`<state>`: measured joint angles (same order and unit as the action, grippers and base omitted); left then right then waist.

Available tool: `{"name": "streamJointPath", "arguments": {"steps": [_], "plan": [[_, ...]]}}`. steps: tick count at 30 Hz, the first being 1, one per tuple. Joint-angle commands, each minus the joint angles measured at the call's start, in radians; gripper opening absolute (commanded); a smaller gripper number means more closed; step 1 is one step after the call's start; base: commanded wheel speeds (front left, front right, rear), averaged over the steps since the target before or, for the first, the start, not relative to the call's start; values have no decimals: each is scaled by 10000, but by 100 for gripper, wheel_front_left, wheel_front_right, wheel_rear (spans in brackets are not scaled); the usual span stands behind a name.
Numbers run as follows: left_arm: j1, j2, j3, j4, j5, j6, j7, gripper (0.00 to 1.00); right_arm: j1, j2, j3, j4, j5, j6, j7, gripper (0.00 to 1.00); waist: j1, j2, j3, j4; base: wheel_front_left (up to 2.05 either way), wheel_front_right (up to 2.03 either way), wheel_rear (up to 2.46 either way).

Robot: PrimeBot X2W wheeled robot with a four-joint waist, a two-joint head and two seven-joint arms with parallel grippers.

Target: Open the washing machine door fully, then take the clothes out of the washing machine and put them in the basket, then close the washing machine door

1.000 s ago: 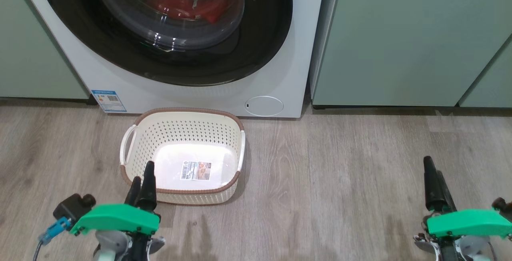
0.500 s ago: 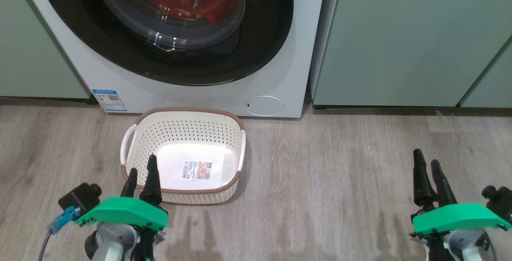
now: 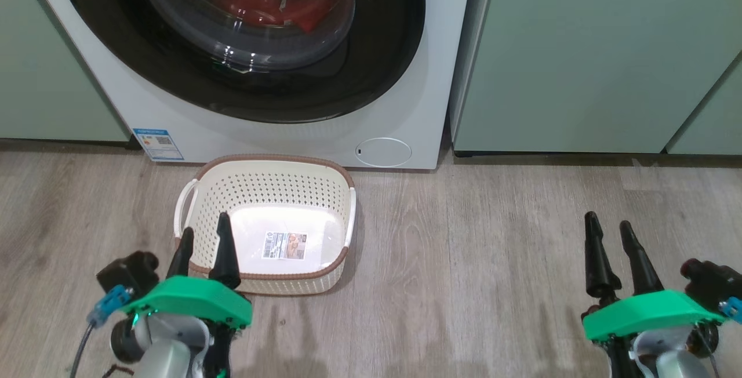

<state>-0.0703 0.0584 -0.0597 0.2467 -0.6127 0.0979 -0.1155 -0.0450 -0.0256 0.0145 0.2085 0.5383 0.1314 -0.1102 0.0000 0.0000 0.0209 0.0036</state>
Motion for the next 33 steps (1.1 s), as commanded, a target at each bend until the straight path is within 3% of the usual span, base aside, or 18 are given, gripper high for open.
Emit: {"name": "streamJointPath", "arguments": {"steps": [1, 14, 33], "plan": [[-619, 172, 118, -408, 375, 80, -132, 100, -559, -143, 193, -415, -388, -5, -184, 100, 0, 0, 8, 2, 0, 0, 0], [-790, 269, -62, -522, 1896, 512, -515, 100, -696, -173, 303, -553, -2134, -6, -568, 100, 0, 0, 36, 15, 0, 0, 0], [-1020, 189, -101, -446, 3983, 682, -1044, 100, -791, -214, 406, -596, -3786, -7, -1098, 100, 0, 0, -8, 30, 0, 0, 0]]}}
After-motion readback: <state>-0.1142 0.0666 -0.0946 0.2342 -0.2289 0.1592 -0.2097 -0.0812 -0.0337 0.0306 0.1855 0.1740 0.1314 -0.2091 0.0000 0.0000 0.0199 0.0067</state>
